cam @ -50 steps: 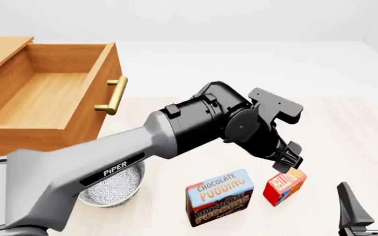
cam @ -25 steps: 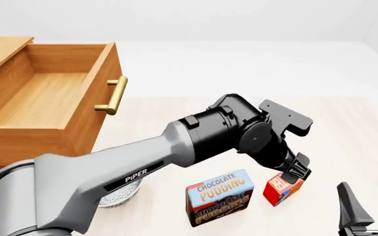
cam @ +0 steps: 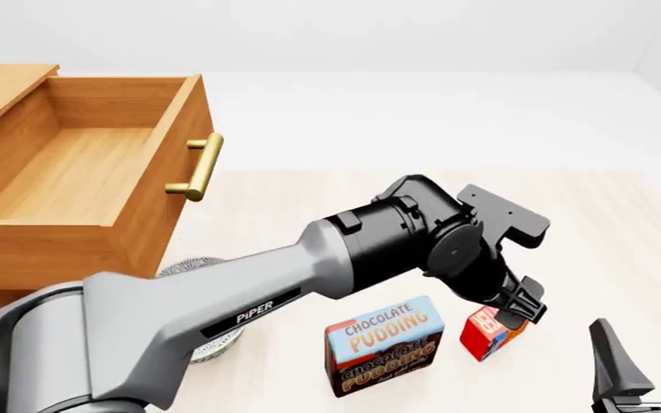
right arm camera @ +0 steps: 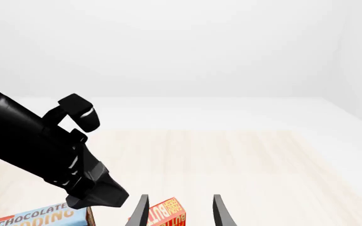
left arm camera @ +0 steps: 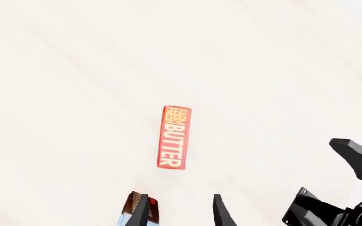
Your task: Put the butter at the back in the top drawer of the cabinet and close it.
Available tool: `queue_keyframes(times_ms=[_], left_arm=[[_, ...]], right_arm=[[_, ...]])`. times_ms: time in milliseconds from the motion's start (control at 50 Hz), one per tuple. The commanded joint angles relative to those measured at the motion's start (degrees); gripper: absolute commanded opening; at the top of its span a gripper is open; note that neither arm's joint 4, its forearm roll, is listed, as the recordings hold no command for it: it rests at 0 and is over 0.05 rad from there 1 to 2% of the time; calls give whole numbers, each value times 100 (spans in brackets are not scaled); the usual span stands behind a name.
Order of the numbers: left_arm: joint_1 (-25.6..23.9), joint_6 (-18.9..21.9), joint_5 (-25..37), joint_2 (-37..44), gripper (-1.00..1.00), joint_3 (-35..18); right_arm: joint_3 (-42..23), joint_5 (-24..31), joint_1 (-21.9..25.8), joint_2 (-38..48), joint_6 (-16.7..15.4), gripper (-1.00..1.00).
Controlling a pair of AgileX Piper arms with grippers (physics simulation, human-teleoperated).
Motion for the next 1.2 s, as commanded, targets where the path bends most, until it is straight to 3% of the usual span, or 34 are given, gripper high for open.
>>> queue_keyframes(times_ms=[20, 740, 1200], left_arm=[[61, 50, -20, -3, 100, 25], [87, 136, 131, 577, 100, -537], [74, 131, 129, 790, 100, -633]], right_arm=[[0, 0, 0, 0, 0, 100], [0, 0, 0, 0, 0, 100], [0, 0, 0, 0, 0, 100]])
